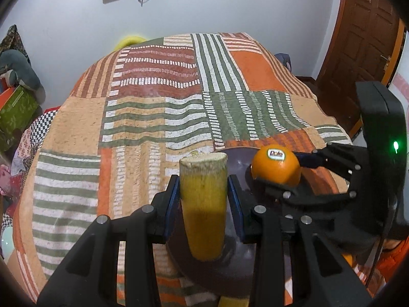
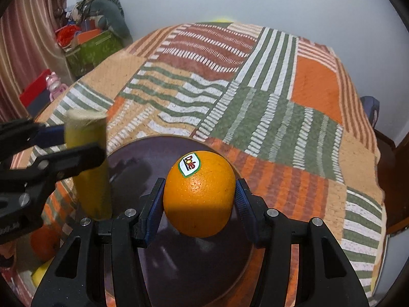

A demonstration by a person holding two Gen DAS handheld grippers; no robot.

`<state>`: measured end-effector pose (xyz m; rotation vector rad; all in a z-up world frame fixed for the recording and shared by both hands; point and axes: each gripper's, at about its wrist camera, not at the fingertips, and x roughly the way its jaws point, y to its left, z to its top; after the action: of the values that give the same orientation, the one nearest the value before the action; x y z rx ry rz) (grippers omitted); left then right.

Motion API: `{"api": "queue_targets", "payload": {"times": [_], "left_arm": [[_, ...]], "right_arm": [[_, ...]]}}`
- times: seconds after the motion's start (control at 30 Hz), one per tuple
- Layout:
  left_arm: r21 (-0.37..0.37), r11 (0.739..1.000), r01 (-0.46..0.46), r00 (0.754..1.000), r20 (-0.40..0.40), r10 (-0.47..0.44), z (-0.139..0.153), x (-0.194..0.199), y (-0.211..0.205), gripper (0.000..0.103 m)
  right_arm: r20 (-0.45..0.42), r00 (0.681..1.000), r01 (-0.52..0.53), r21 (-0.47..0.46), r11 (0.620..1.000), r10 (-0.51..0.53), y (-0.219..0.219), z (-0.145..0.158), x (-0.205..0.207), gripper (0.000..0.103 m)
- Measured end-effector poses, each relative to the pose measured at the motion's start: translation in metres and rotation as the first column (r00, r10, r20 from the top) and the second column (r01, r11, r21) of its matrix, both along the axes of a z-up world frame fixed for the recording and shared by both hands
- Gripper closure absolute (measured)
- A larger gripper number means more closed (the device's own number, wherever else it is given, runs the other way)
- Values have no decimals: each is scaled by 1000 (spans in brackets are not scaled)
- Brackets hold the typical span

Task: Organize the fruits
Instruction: 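Carry both onto the purple plate and open both tools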

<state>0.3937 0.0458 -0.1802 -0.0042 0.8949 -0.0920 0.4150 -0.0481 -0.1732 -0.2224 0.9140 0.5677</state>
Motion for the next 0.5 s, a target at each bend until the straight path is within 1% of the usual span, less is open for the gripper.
{"api": "queue_targets", "payload": {"times": [0.13,0.2,0.27,0.33,0.4,0.47,0.5], "left_arm": [[17,1000,11,999,-33,-10,-8,13,-5,66],[14,1000,13,999,-53,-13,-12,17,-6,66],[-10,1000,10,997,-75,-10,-16,19,-3,66],[-36,999,2,996,-90,-5,-19,20,-1,66],[-40,999,-9,995,-96,5,-20,19,0,66],[-23,1000,-15,997,-81,13,-17,16,0,66],[-13,1000,-16,998,-68,15,-14,15,-1,66]], "right_arm": [[-3,1000,-3,8,1000,4,1,-2,4,52],[-6,1000,-7,6,1000,7,2,-2,6,52],[8,1000,-13,-11,1000,13,4,-2,4,52],[50,999,-11,-40,999,13,6,1,1,52],[74,997,-2,-62,998,7,7,2,-2,50],[92,996,2,-71,997,5,7,4,-4,41],[100,995,3,-68,998,4,6,6,-6,38]]}}
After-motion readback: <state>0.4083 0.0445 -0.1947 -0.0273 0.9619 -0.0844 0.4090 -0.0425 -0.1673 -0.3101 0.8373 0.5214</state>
